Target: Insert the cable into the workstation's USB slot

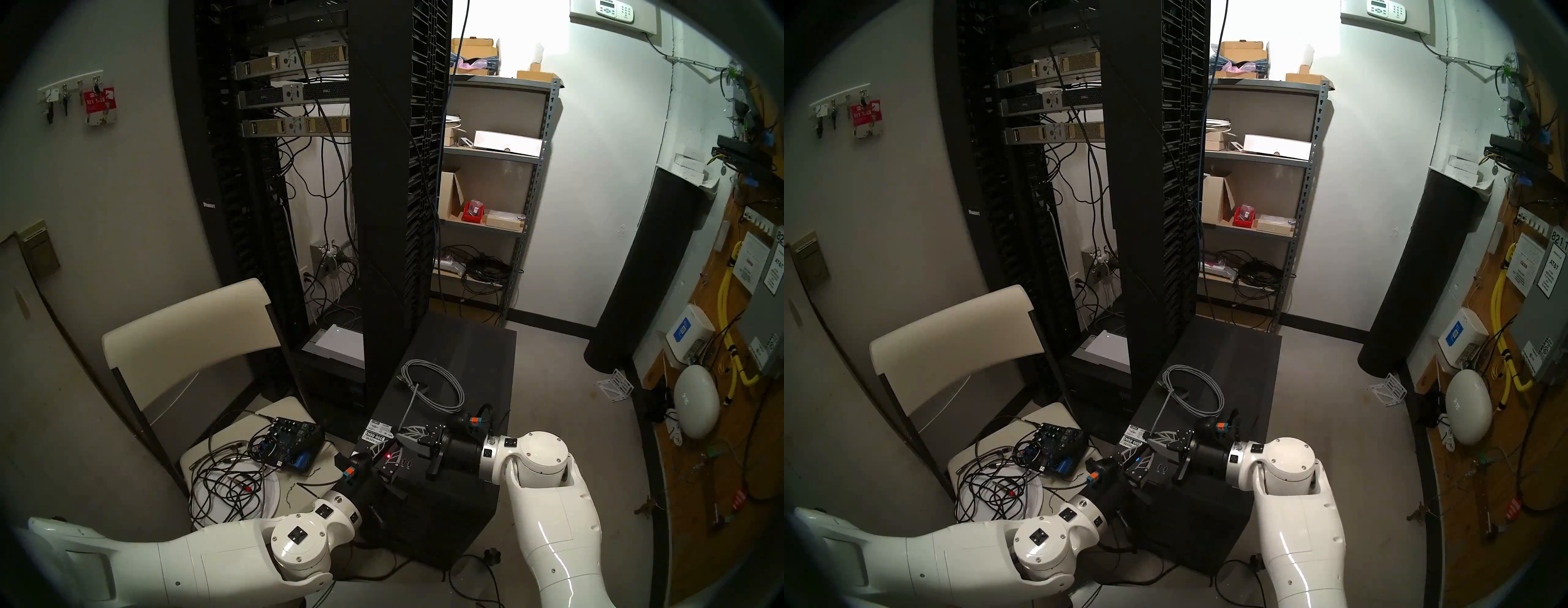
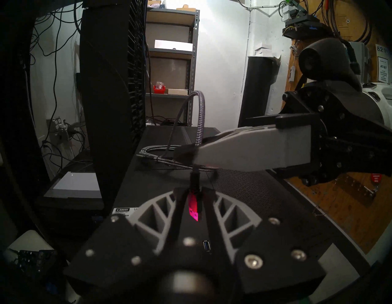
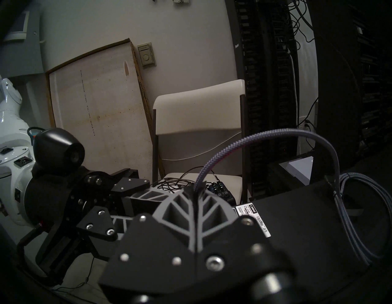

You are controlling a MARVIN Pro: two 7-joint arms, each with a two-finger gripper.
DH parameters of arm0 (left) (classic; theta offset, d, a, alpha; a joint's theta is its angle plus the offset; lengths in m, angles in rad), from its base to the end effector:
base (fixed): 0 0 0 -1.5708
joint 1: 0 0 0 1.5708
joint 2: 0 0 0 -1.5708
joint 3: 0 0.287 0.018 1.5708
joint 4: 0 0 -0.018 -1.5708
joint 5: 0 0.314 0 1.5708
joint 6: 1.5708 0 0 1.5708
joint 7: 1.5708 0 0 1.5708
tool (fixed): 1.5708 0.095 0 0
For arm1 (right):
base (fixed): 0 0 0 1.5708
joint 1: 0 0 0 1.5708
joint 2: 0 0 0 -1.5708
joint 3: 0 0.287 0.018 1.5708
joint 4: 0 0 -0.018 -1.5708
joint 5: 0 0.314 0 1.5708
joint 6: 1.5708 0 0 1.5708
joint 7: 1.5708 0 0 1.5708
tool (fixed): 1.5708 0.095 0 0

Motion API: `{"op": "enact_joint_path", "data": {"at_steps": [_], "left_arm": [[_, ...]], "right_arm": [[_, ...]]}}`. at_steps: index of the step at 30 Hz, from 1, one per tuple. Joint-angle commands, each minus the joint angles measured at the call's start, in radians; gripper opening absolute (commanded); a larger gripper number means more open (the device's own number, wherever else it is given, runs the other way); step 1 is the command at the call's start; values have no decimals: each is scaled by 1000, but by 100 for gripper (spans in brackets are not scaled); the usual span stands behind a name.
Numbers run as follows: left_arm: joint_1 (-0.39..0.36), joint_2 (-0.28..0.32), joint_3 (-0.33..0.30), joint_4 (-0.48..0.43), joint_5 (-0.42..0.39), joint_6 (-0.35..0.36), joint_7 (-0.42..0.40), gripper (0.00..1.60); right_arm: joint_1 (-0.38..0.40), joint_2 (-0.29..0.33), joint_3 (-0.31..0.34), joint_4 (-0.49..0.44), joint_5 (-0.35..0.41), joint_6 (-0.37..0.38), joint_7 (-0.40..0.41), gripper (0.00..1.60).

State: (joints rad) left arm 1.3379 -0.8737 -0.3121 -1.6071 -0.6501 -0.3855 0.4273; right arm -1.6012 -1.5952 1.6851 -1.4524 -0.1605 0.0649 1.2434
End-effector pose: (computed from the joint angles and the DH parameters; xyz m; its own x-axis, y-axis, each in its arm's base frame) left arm 0.2774 -0.1036 -0.4103 0.1888 -0.0387 0.9813 -0.5187 -0.8524 0.0661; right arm 0.3527 0.0561 -0.3714 0.2273 0.1141 0.9671 0.8893 -0.4289 -0.1584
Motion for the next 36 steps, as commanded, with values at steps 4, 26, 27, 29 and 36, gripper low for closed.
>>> {"op": "enact_joint_path", "data": {"at_steps": [4,26,27,29,36], "left_arm": [[-9,-33,-5,6,25,-7,29,79],[-33,14,-1,2,-150,84,-133,0],[-32,11,-2,6,-160,82,-136,0],[-36,6,0,12,-165,85,-149,0],[-40,-24,7,45,-172,84,-168,0]], "right_arm": [[-5,-12,0,-35,15,1,13,0],[-11,-12,9,-40,2,12,19,0],[-11,-13,10,-40,2,13,18,0],[-12,-11,9,-39,-1,16,21,0],[-13,-11,9,-31,-14,27,19,0]]}}
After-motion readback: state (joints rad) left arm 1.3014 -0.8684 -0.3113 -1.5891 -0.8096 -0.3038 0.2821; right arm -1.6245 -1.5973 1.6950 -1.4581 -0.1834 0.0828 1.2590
